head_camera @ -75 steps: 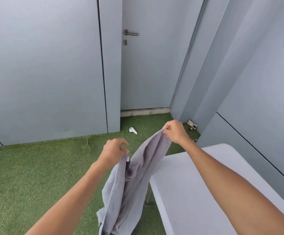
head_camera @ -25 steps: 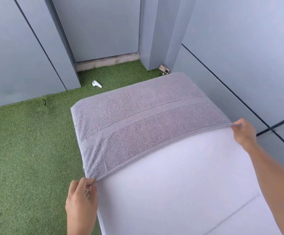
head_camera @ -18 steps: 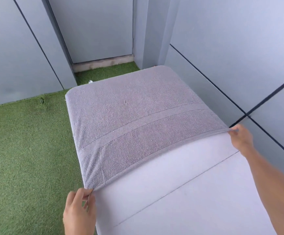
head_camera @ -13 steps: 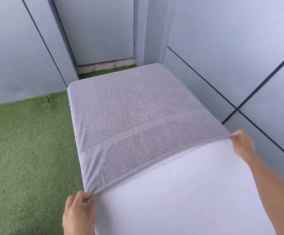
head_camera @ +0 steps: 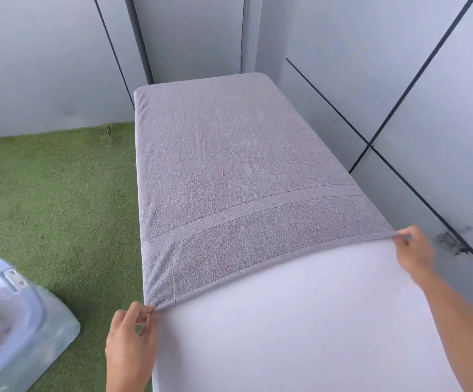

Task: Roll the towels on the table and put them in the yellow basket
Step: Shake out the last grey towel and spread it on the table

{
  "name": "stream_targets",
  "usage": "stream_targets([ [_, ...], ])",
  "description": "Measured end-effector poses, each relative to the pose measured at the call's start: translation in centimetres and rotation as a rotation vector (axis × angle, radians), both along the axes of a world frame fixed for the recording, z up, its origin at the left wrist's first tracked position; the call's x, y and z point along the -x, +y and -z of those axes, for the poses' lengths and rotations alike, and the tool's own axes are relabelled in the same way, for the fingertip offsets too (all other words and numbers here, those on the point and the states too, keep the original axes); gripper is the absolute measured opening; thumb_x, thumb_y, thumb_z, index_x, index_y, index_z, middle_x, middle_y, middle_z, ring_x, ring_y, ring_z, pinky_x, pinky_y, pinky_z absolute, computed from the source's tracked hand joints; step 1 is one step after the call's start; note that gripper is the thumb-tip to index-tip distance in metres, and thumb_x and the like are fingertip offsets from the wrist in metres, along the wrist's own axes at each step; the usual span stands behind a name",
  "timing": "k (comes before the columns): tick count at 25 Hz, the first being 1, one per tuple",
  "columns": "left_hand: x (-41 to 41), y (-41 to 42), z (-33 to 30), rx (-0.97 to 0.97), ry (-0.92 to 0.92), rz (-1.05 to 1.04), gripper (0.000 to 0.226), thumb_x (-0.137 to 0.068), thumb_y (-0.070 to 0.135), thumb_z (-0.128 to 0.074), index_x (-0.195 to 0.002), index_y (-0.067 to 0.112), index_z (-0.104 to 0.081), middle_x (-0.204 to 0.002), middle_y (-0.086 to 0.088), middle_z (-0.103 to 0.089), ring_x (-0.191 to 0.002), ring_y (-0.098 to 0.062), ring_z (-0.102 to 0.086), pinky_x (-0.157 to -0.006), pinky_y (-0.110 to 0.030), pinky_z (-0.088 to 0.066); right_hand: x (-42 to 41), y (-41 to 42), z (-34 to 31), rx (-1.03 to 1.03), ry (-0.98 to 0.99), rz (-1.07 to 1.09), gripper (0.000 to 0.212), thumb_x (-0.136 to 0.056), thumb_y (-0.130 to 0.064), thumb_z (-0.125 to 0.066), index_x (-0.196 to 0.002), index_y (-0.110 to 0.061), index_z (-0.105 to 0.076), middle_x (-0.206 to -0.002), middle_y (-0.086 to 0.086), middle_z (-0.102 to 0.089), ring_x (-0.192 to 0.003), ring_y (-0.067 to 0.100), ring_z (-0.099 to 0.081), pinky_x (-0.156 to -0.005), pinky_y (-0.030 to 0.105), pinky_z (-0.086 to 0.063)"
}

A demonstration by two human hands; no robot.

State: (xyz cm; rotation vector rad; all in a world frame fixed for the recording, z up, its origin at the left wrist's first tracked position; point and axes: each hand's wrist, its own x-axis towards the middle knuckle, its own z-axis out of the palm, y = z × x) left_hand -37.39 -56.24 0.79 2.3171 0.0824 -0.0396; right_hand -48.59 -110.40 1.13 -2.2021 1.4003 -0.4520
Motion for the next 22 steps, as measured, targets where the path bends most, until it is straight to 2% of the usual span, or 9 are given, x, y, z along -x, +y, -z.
stream_targets([
  [2, 4.4, 0.7, -0.4, -0.013, 0.009, 0.002, 0.021, -0.080, 0.006, -0.070, -0.077, 0.025, -0.062, -0.080, 0.003, -0.055, -0.082, -0.005, -0.057, -0.066, -0.035, -0.041, 3.9, 1.1, -0.2, -0.015, -0.027, 0.002, 0.011, -0.092, -0.007, -0.054, -0.101, -0.002, -0.058, -0.100, 0.024, -0.064, -0.093, 0.037, -0.059, -0.071, 0.031, -0.032],
  [5, 11.4, 2.3, -0.9, -0.023, 0.023, 0.006, 0.018, -0.082, 0.007, -0.069, -0.079, 0.024, -0.061, -0.080, 0.002, -0.055, -0.072, -0.007, -0.058, -0.069, -0.036, -0.041, 10.0, 3.2, -0.7, -0.062, -0.079, 0.032, 0.013, -0.093, -0.008, -0.054, -0.103, -0.002, -0.059, -0.101, 0.022, -0.064, -0.094, 0.036, -0.059, -0.071, 0.030, -0.032],
  [9, 20.0, 3.5, -1.5, -0.017, 0.043, -0.024, 0.017, -0.085, 0.010, -0.066, -0.081, 0.025, -0.060, -0.084, 0.000, -0.053, -0.078, -0.013, -0.059, -0.071, -0.037, -0.044, 16.6, 4.3, -0.7, -0.137, -0.131, -0.033, 0.014, -0.091, -0.005, -0.055, -0.103, 0.000, -0.058, -0.103, 0.023, -0.064, -0.097, 0.037, -0.060, -0.074, 0.033, -0.037],
  [13, 27.0, 4.2, -1.7, -0.043, 0.025, -0.015, 0.013, -0.088, 0.008, -0.063, -0.087, 0.020, -0.059, -0.092, -0.005, -0.054, -0.082, -0.019, -0.059, -0.067, -0.032, -0.045, 22.8, 4.4, -1.6, -0.246, -0.027, -0.109, 0.018, -0.091, -0.005, -0.054, -0.109, -0.004, -0.055, -0.112, 0.020, -0.063, -0.093, 0.029, -0.056, -0.077, 0.033, -0.037],
  [15, 28.5, 4.1, -2.3, -0.086, 0.080, -0.052, 0.008, -0.089, 0.012, -0.063, -0.092, 0.017, -0.058, -0.098, -0.009, -0.055, -0.088, -0.026, -0.059, -0.073, -0.036, -0.045, 24.4, 5.3, -2.7, -0.272, 0.082, -0.204, 0.027, -0.090, -0.007, -0.057, -0.117, -0.005, -0.051, -0.120, 0.018, -0.058, -0.103, 0.031, -0.054, -0.083, 0.035, -0.037],
  [17, 29.2, 3.1, -2.7, -0.279, 0.103, -0.111, 0.014, -0.087, 0.017, -0.066, -0.099, 0.015, -0.058, -0.108, -0.013, -0.053, -0.099, -0.035, -0.054, -0.083, -0.047, -0.044, 24.6, 6.7, -3.6, -0.140, 0.187, -0.363, 0.038, -0.087, -0.007, -0.062, -0.123, -0.009, -0.050, -0.127, 0.017, -0.053, -0.119, 0.034, -0.047, -0.096, 0.039, -0.037],
  [18, 29.4, 2.2, -2.9, -0.395, 0.053, -0.086, 0.021, -0.085, 0.018, -0.069, -0.103, 0.015, -0.059, -0.111, -0.015, -0.053, -0.102, -0.037, -0.052, -0.085, -0.051, -0.043, 24.4, 7.9, -3.9, -0.044, 0.244, -0.460, 0.042, -0.086, -0.010, -0.064, -0.125, -0.014, -0.050, -0.130, 0.014, -0.050, -0.125, 0.034, -0.043, -0.100, 0.042, -0.036],
  [20, 29.5, -0.8, -3.4, -0.543, -0.098, 0.105, 0.031, -0.079, 0.020, -0.074, -0.108, 0.016, -0.062, -0.113, -0.012, -0.056, -0.102, -0.035, -0.054, -0.085, -0.053, -0.045, 24.1, 10.2, -4.2, 0.100, 0.324, -0.641, 0.045, -0.087, -0.015, -0.063, -0.130, -0.024, -0.051, -0.139, 0.007, -0.042, -0.133, 0.030, -0.035, -0.105, 0.048, -0.035],
  [22, 28.8, -4.8, -3.5, -0.574, -0.185, 0.303, 0.037, -0.075, 0.016, -0.078, -0.108, 0.018, -0.064, -0.110, -0.006, -0.059, -0.096, -0.027, -0.057, -0.082, -0.044, -0.049, 23.5, 11.0, -3.9, 0.167, 0.357, -0.743, 0.042, -0.090, -0.017, -0.060, -0.130, -0.028, -0.054, -0.141, 0.005, -0.041, -0.135, 0.028, -0.034, -0.106, 0.048, -0.034],
])
